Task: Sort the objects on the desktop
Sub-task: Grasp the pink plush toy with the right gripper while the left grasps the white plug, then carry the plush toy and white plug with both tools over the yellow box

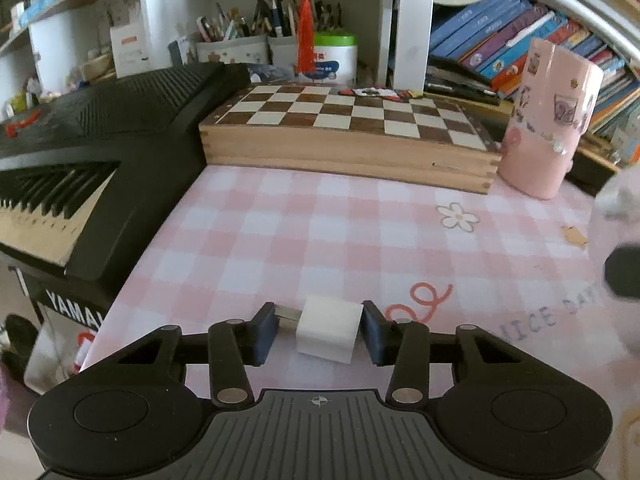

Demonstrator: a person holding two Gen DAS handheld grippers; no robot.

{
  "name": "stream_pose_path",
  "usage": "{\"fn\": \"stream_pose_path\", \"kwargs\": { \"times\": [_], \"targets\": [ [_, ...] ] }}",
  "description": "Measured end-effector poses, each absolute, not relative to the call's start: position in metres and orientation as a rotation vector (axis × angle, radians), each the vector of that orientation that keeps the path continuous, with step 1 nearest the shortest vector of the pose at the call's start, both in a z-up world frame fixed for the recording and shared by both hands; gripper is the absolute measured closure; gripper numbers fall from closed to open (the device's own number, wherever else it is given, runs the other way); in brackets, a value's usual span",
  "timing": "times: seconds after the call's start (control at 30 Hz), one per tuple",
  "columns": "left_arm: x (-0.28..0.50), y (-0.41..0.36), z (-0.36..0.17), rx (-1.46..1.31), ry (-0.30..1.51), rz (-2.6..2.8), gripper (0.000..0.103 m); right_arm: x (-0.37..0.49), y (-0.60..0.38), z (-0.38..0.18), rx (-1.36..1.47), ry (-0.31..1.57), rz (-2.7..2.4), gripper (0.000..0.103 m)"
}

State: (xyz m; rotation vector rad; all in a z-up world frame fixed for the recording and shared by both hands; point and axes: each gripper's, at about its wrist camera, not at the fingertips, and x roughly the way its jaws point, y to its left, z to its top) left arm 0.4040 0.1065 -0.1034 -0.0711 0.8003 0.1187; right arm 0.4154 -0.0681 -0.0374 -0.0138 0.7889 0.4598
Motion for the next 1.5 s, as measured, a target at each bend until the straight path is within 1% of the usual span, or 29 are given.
{"fn": "stream_pose_path", "kwargs": {
  "times": [0.13, 0.37, 0.63, 0.87, 1.23, 1.5],
  "targets": [
    [0.377, 0.109, -0.076, -0.085, 0.736, 0.09, 0.06, 0.398, -0.067, -0.033, -0.029, 0.777, 0.453, 0.034],
    [0.324, 0.11, -0.036, -0.061, 0.68, 0.046, 0.06, 0.355, -0.065, -0.023, -0.059, 0.765, 0.427, 0.034],
    [0.261, 0.11, -0.014, -0.07, 0.662, -0.012, 0.06, 0.285, -0.064, -0.019, -0.079, 0.78, 0.395, 0.034],
    [0.202, 0.114, 0.003, -0.071, 0.628, -0.058, 0.06, 0.225, -0.061, -0.018, -0.026, 0.793, 0.36, 0.034],
    [0.114, 0.124, 0.006, -0.088, 0.627, -0.152, 0.06, 0.124, -0.051, -0.021, 0.01, 0.806, 0.269, 0.034],
    [0.081, 0.102, -0.006, -0.048, 0.665, -0.293, 0.06, 0.066, -0.073, -0.027, 0.061, 0.825, 0.113, 0.034]
  ]
}}
